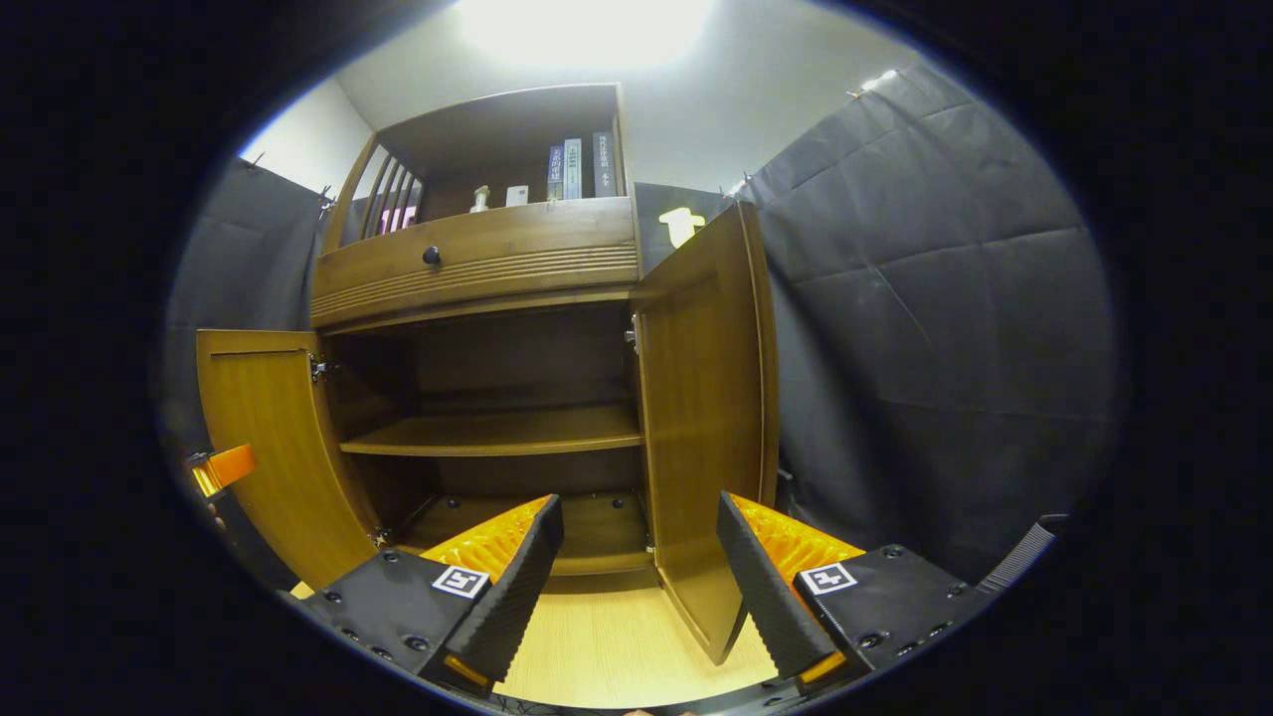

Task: Open the right door of the double-door shoe cabinet with the right hand, and open the left door with the left hand.

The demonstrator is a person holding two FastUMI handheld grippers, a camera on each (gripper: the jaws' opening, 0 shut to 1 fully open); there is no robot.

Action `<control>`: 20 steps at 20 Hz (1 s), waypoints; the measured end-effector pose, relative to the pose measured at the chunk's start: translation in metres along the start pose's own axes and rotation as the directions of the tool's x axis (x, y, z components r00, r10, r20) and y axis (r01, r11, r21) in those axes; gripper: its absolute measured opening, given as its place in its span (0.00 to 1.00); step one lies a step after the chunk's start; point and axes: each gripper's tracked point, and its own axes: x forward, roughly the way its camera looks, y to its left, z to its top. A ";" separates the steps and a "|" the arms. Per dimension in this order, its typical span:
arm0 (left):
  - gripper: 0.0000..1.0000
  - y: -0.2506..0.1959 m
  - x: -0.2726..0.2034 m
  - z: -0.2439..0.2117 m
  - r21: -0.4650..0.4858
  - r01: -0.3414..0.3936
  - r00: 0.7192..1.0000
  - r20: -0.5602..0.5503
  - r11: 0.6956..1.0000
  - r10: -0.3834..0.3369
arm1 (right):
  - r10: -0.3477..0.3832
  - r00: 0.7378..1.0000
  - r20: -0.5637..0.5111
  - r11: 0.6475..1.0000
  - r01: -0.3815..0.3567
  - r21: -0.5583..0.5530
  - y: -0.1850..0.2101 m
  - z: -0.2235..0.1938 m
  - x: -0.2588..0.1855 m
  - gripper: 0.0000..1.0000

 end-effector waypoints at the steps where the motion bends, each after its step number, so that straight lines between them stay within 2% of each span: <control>1: 0.99 -0.001 0.006 -0.001 -0.004 0.005 1.000 -0.001 1.000 -0.005 | -0.001 1.000 0.004 1.000 0.001 0.002 0.000 0.001 -0.001 0.98; 7: 0.99 -0.005 0.020 -0.015 0.055 0.021 1.000 0.002 0.998 -0.021 | -0.013 1.000 0.013 1.000 0.013 -0.007 0.003 0.003 -0.002 0.98; 11: 0.99 -0.011 0.028 -0.036 0.056 0.049 0.999 -0.014 0.997 -0.049 | -0.009 1.000 -0.013 1.000 0.009 -0.011 0.010 0.000 -0.004 0.98; 16: 0.99 -0.018 0.033 -0.046 0.096 0.076 0.997 -0.016 0.992 -0.075 | 0.055 0.999 0.005 0.998 -0.054 -0.007 0.040 0.011 0.004 0.98; 19: 0.99 -0.017 0.034 -0.048 0.088 0.088 0.996 -0.018 0.992 -0.086 | 0.083 0.997 0.001 0.997 -0.083 0.000 0.048 0.008 0.011 0.98; 20: 0.99 -0.016 0.033 -0.048 0.082 0.083 0.996 -0.030 0.993 -0.081 | 0.084 0.996 0.001 0.996 -0.084 0.002 0.047 0.006 0.012 0.92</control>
